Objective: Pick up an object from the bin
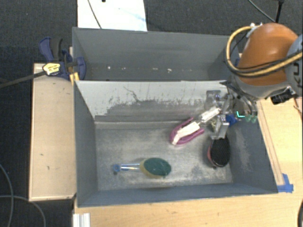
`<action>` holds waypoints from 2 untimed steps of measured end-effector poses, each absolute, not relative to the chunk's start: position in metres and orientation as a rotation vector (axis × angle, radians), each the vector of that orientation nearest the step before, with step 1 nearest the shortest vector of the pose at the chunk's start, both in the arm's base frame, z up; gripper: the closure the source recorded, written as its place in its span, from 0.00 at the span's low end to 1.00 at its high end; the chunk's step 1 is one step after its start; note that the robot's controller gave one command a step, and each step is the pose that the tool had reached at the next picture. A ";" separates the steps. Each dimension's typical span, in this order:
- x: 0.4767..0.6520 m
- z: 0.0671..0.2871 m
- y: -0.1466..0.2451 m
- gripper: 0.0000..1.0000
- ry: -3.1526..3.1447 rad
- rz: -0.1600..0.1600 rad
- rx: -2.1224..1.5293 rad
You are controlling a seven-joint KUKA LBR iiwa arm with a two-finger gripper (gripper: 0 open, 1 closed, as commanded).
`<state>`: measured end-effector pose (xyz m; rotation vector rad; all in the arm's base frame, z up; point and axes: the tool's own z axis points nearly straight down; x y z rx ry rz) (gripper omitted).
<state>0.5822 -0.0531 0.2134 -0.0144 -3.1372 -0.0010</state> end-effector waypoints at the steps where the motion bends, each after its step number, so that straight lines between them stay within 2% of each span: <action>1: 0.531 0.104 -0.083 0.00 -3.104 -0.003 0.449; 2: 0.539 0.073 -0.128 0.00 -3.109 -0.003 0.503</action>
Offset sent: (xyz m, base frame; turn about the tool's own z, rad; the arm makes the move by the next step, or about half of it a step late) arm -0.0499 -0.0300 -0.1070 -0.2990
